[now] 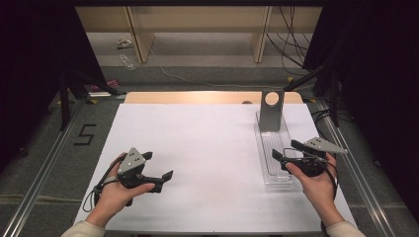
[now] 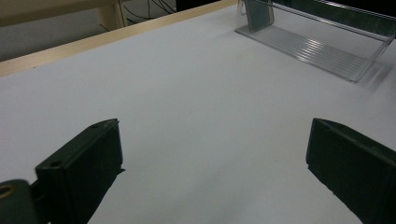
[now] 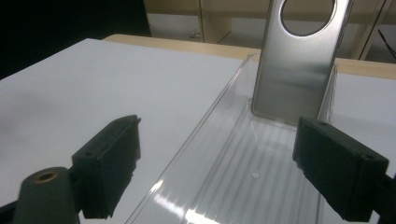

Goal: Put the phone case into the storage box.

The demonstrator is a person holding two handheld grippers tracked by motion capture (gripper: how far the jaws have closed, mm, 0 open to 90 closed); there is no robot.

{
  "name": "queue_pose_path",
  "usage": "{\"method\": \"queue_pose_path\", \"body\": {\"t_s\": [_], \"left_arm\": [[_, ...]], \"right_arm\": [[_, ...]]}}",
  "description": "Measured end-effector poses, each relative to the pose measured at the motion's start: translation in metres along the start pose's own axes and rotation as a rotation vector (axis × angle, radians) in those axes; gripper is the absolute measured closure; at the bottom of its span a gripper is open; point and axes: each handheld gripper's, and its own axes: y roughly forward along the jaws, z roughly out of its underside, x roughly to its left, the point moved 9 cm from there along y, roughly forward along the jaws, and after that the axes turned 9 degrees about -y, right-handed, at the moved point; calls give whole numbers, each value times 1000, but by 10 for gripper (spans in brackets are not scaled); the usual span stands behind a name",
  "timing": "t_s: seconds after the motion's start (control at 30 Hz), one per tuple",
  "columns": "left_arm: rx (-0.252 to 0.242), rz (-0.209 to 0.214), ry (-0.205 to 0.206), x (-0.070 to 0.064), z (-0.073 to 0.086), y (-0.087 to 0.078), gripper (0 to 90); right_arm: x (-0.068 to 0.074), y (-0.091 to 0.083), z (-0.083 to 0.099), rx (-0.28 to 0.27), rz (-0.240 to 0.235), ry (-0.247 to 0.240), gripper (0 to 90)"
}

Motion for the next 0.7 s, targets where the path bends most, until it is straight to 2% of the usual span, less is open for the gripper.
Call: {"method": "queue_pose_path", "body": {"t_s": [0.7], "left_arm": [[-1, -10, -3, 4, 6, -7, 34]], "right_arm": [[5, -12, 15, -7, -28, -11, 162]]}}
